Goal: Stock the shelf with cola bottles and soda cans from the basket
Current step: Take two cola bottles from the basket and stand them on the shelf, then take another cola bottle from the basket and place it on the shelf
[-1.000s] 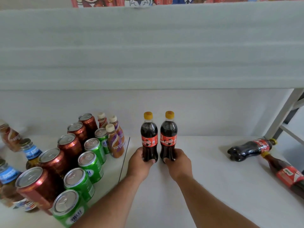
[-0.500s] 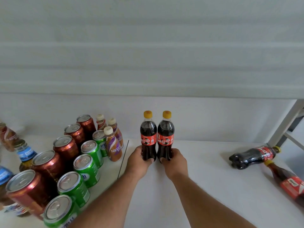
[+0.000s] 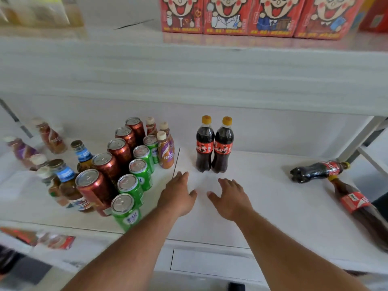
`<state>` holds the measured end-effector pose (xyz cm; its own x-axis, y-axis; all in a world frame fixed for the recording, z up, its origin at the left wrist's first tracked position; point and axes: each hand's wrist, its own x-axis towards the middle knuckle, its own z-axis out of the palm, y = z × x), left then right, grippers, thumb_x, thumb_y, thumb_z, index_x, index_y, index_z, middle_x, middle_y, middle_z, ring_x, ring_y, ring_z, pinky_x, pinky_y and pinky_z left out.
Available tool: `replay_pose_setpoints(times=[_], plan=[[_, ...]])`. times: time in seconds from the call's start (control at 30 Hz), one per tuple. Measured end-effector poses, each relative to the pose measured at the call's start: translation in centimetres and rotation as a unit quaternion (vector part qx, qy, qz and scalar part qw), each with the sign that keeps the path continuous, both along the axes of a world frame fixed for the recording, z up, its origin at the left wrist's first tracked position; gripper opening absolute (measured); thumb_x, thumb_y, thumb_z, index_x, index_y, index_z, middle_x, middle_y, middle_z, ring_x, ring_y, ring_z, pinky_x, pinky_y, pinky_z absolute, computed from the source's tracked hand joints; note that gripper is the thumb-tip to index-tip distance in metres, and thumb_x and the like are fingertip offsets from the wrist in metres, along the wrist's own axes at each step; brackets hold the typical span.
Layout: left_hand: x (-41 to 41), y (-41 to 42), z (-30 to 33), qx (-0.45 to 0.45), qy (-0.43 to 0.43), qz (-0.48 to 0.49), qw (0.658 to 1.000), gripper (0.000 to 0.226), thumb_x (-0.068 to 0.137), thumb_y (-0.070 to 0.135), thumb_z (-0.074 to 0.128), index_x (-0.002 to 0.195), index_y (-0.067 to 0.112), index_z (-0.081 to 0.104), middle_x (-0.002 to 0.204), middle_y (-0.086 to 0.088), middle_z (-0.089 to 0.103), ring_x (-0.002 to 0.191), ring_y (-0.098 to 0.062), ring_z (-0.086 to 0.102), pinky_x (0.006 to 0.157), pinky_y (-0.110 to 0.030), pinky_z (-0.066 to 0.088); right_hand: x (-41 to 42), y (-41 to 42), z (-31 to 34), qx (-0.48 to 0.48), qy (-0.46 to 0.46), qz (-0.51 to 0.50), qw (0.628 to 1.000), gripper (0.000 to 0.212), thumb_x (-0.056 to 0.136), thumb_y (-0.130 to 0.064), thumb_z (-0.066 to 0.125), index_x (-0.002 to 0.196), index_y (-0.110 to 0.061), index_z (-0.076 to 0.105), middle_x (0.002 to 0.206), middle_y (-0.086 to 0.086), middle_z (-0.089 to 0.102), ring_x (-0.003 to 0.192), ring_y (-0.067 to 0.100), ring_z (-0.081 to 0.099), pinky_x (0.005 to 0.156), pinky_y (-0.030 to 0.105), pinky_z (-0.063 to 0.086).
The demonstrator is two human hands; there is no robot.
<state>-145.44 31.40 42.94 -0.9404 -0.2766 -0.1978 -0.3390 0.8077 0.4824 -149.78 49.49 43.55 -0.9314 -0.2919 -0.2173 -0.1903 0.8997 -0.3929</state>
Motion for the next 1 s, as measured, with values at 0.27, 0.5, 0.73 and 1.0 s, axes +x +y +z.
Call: replay_pose_setpoints(times=[0.27,0.5,0.73,1.0], plan=[[8.2,1.6,3.2,-0.123,-0.012,-0.01,0.992,0.077,0.102,0.054,0.047,0.166,0.022,0.019,0.174,-0.007,0.018,0.158,-0.029,0.022,0.124,-0.047,0.031,4.2,-0.1,2.2,0.112,0.059,0.169,0.977,0.083,0.101,-0.069,0.035,0.166,-0.019,0.021,0.174,0.006,0.019,0.162,0.029,0.01,0.13,0.048,0.016],[17.0,5.3,4.6,-0.128,-0.066,0.129,0.981,0.076,0.104,0.058,0.041,0.167,0.022,0.016,0.175,-0.005,0.015,0.159,-0.029,0.019,0.125,-0.049,0.025,8.7,1.5,3.4,0.086,0.062,0.29,0.951,0.084,0.101,-0.068,0.035,0.166,-0.017,0.02,0.174,0.005,0.019,0.161,0.028,0.013,0.13,0.045,0.016],[28.9,9.2,4.3,-0.088,-0.069,0.294,0.949,0.071,0.101,0.055,0.047,0.161,0.022,0.03,0.167,-0.004,0.035,0.151,-0.028,0.037,0.119,-0.047,0.035,17.4,1.4,4.2,0.027,0.065,0.444,0.893,0.072,0.101,-0.063,0.046,0.155,-0.017,0.039,0.158,0.006,0.046,0.148,0.026,0.039,0.119,0.04,0.033],[45.8,10.6,3.2,-0.074,-0.108,0.475,0.87,0.078,0.102,0.061,0.043,0.166,0.02,0.021,0.173,-0.004,0.024,0.156,-0.03,0.028,0.122,-0.047,0.029,30.5,-3.0,4.2,0.003,0.046,0.596,0.801,0.075,0.099,-0.066,0.047,0.156,-0.016,0.039,0.158,0.008,0.046,0.146,0.028,0.041,0.117,0.041,0.036]])
